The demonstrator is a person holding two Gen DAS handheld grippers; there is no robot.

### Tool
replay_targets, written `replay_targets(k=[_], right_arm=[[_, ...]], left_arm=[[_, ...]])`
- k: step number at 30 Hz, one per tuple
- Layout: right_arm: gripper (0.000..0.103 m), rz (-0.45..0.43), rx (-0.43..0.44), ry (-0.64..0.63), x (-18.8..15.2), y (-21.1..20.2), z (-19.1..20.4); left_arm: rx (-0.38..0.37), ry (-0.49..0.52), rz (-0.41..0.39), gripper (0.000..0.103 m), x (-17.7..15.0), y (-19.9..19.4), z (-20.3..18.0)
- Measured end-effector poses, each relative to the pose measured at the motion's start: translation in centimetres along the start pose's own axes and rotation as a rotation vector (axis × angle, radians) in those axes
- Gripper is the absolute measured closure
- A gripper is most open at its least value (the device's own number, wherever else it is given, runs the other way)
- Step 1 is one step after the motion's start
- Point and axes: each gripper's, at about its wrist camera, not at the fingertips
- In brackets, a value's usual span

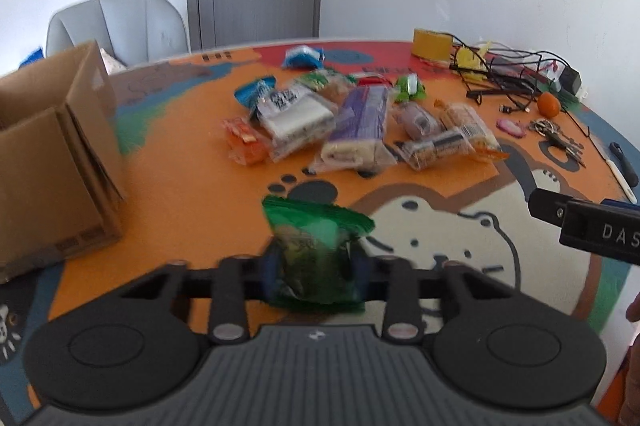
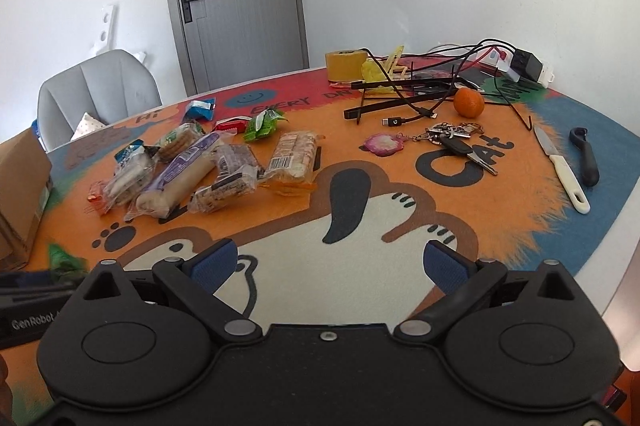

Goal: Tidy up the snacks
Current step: 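Grasp the green snack bag with the left gripper while the right gripper approaches a wrapped bread roll, then grasp the wrapped bread roll with the right gripper and lift it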

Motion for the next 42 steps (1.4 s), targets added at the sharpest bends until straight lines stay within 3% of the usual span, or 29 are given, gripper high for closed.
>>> replay_targets(k=[2,17,26,33,39,41,42], right_arm=[[0.006,0.001,0.0,0.002,0.4,0.6,0.0],[0.013,-0.011,0.009,0.054,3.1,4.0,-0.2],[0.018,-0.012,0.026,0.064,4.7,6.4,0.6],[0.024,0.014,0.027,0.049,5.8,8.7,1.7],[0.041,0.071,-0.055,-0.004,5.1,10.6,2.8],[0.062,0.073,-0.074,-0.033,4.7,10.2,3.2],[0.065,0.069,-0.075,-0.036,4.6,9.8,3.3]], left_arm=[[-0.019,-0.02,0.001,0.075,0.3,0.4,0.3],[0.047,-0.056,-0.048,0.075,3.8,1.6,1.4],[0.081,-0.069,-0.124,0.075,6.9,1.3,2.1],[0.086,-0.091,-0.11,0.075,7.3,2.2,2.6],[0.077,-0.1,-0.117,0.075,7.3,2.2,3.2],[0.073,-0.096,-0.119,0.075,7.2,2.2,3.2],[0.067,-0.09,-0.12,0.075,7.2,2.2,3.1]])
Point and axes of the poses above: each gripper's, at about its wrist camera, not at the fingertips, and y roughly the way its jaws point, z to its left, x to its top, and after that the axes turned 1 degree about -y, right-handed
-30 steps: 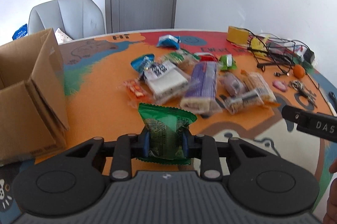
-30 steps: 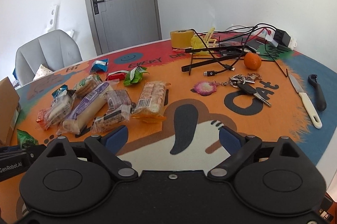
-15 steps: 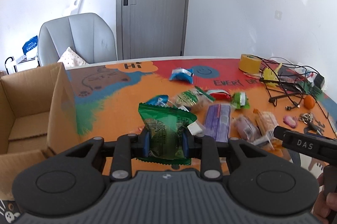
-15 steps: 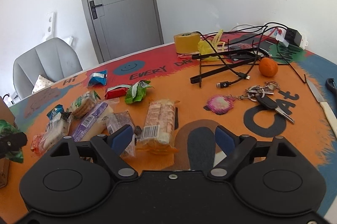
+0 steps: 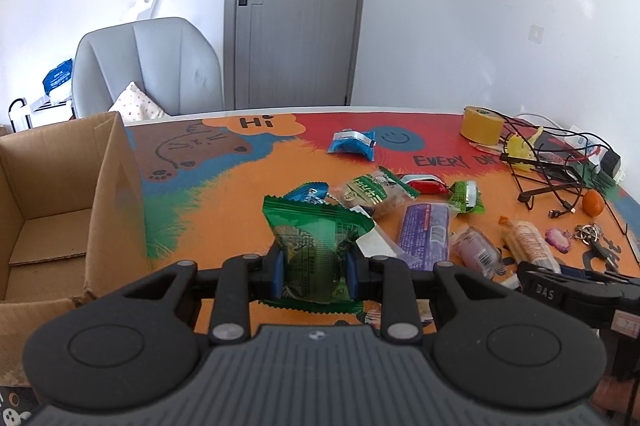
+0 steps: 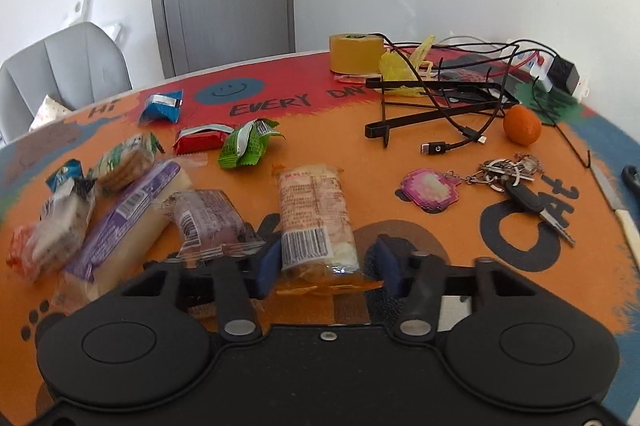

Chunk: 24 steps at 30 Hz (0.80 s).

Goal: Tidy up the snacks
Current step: 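Grasp the wrapped bread roll with the right gripper and lift it, then carry both snacks over the cardboard box and open both grippers to drop them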

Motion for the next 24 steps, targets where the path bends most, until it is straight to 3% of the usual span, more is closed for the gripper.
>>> replay_targets(k=[3,12,24], right_arm=[[0.066,-0.006,0.05,0.064,-0.3,-1.0,-1.0],[0.066,-0.093,0.068,0.12,-0.7,-4.3,-1.4],[0.066,-0.203,0.206,0.078,0.7,-8.2,2.5]], left_arm=[[-0.004,0.008,-0.001,0.075,0.0,-0.1,0.0],[-0.017,0.015,-0.033,0.075,0.3,-1.8,-0.1],[0.028,-0.029,-0.124,0.075,1.7,-5.4,2.3]])
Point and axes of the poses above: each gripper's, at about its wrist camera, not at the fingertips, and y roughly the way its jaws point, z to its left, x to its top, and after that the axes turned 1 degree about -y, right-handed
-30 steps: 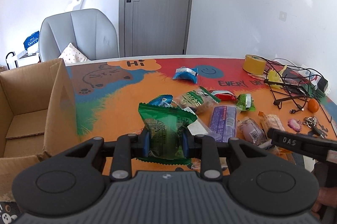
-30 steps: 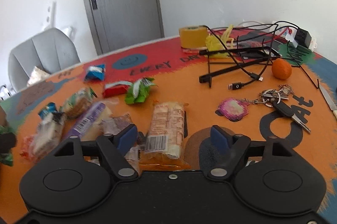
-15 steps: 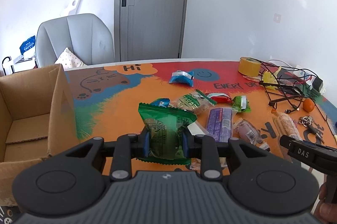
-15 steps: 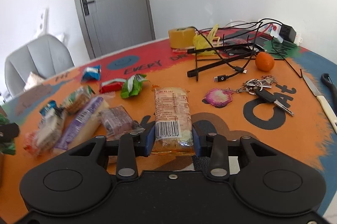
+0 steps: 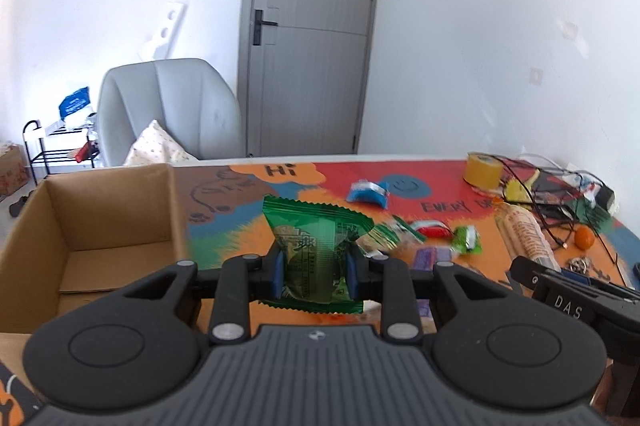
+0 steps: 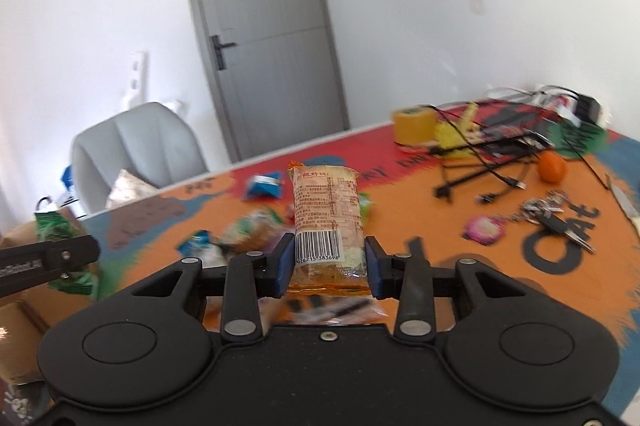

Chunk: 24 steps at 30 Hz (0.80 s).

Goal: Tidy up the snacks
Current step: 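Carry both snacks over the cardboard box and open both grippers to drop them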

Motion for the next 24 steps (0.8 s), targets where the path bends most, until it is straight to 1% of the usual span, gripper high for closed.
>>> replay_targets(k=[15,24], right_arm=[[0.066,-0.05,0.141,-0.065,1.3,-1.1,6.8],[0.066,-0.066,0.217,-0.119,1.6,-1.1,11.0]], left_arm=[[0.079,-0.082,-0.079,0.075,2.0,-3.3,5.9],[0.141,-0.142,-0.1,0.075,2.5,-4.7,10.1]])
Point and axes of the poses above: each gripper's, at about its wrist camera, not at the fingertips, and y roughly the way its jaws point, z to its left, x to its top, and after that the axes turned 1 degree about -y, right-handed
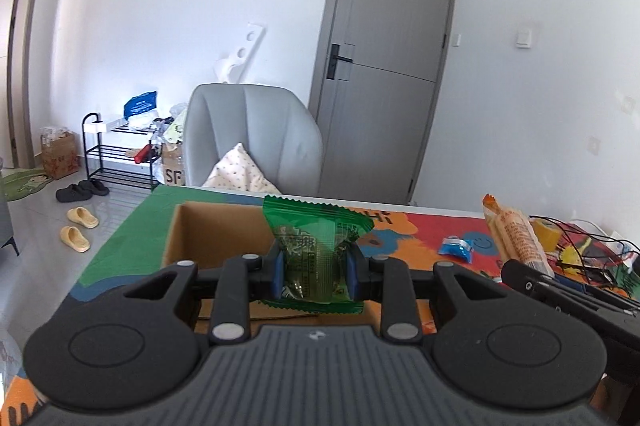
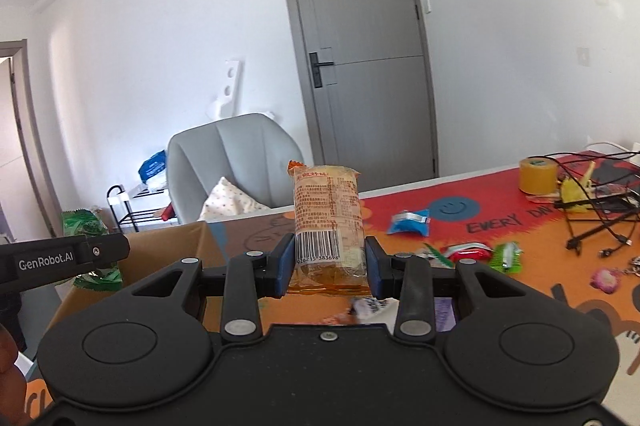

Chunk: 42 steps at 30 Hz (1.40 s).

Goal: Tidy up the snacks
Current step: 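Carry both snacks over the cardboard box and open both grippers to drop them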

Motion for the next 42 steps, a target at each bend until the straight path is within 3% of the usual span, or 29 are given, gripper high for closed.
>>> replay_targets(k=[14,25,34,38,39,42], right_arm=[[0.066,0.015,0.118,-0.059,0.8,1.7,5.9],[0.066,0.056,0.171,-0.082,0.4,3.1,8.9],[0.066,0.101,0.232,-0.082,-0.2,4.3,10.9],[0.062,0.118,0.255,-0.079,-0.4,4.8,11.8],[0.06,0.119,0.256,-0.068,-0.4,4.8,11.7],[0.056,0.116,0.25,-0.051,-0.4,4.7,11.3]], left_arm=[[0.063,-0.084,0.047,0.075,-0.3,1.1,5.4],[0.031,-0.114,0.125,0.075,-1.3,3.2,7.3],[0.042,-0.094,0.117,0.072,-1.3,3.9,8.9],[0.024,-0.106,0.127,0.061,-0.8,3.9,9.7],[0.025,-0.103,0.124,0.051,-0.8,3.7,9.7],[0.022,-0.108,0.112,0.033,-0.5,3.1,9.6]])
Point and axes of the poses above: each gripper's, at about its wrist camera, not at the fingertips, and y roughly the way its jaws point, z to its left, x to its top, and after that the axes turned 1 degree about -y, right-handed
